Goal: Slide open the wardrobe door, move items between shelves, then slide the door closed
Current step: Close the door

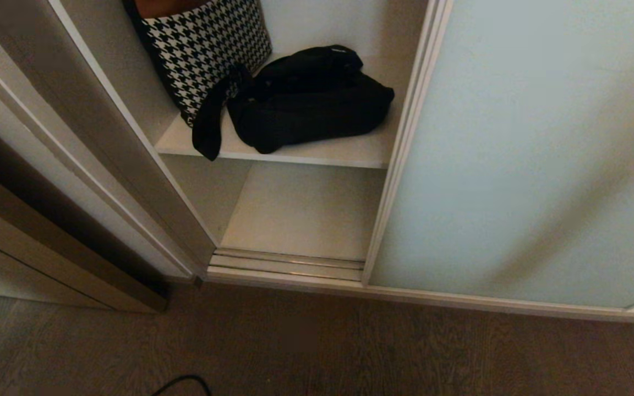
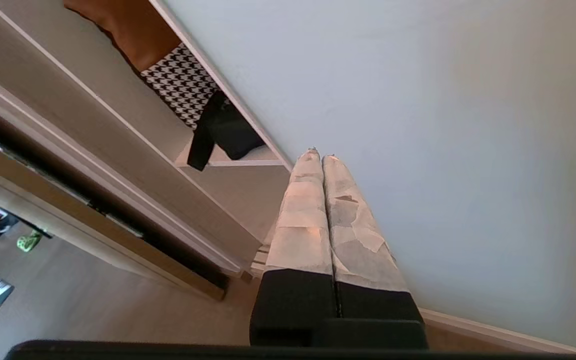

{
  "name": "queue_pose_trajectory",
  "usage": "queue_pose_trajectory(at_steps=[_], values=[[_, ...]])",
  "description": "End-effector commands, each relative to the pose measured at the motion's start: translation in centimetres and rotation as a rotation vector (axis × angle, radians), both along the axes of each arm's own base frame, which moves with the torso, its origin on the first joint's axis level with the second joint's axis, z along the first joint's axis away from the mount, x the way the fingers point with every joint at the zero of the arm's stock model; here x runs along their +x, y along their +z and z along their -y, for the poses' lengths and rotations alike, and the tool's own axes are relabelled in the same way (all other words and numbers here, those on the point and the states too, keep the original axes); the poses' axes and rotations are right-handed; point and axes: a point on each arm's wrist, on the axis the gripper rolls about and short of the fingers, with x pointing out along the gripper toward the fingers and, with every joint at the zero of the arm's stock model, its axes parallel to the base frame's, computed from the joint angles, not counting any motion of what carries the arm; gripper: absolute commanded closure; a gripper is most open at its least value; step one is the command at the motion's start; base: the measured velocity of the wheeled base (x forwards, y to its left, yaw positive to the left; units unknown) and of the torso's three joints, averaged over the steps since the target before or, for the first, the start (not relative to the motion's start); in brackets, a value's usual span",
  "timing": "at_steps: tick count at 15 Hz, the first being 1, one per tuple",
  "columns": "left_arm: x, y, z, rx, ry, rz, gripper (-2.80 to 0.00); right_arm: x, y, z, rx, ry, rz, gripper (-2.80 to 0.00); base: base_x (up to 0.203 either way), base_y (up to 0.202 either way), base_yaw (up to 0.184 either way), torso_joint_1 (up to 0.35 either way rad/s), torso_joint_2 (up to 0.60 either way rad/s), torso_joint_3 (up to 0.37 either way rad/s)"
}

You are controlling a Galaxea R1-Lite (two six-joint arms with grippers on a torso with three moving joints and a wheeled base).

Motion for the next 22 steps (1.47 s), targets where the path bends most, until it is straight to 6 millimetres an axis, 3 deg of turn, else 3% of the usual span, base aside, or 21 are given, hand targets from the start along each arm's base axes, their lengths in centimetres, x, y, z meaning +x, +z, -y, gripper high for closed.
queue_pose_trajectory(at_steps=[1, 5, 8, 11, 14, 18, 22], values=[[0.0, 0.0, 0.0, 0.0, 0.001, -0.001, 0.0, -0.1, 0.3, -0.1, -0.001, 0.015, 0.002, 0.0, 0.0, 0.0, 0.0, 0.0, 0.0, 0.0], [0.0, 0.0, 0.0, 0.0, 0.0, -0.001, 0.0, 1.7, -0.2, -0.1, 0.015, 0.069, -0.106, 0.0, 0.0, 0.0, 0.0, 0.0, 0.0, 0.0], [0.0, 0.0, 0.0, 0.0, 0.001, -0.001, 0.0, 4.8, 2.2, -0.5, -0.011, 0.149, -0.125, 0.0, 0.0, 0.0, 0.0, 0.0, 0.0, 0.0], [0.0, 0.0, 0.0, 0.0, -0.001, -0.001, 0.0, 8.7, 3.3, -1.0, -0.178, 0.142, -0.131, 0.0, 0.0, 0.0, 0.0, 0.0, 0.0, 0.0], [0.0, 0.0, 0.0, 0.0, 0.001, -0.001, 0.0, 9.3, 3.8, -2.7, -0.222, 0.194, -0.105, 0.0, 0.0, 0.0, 0.0, 0.0, 0.0, 0.0], [0.0, 0.0, 0.0, 0.0, 0.0, -0.001, 0.0, 9.1, 6.1, -4.0, -0.259, 0.154, -0.003, 0.0, 0.0, 0.0, 0.0, 0.0, 0.0, 0.0], [0.0, 0.0, 0.0, 0.0, -0.001, -0.001, 0.0, 9.4, 5.6, -6.2, -0.399, 0.14, 0.046, 0.0, 0.0, 0.0, 0.0, 0.0, 0.0, 0.0]])
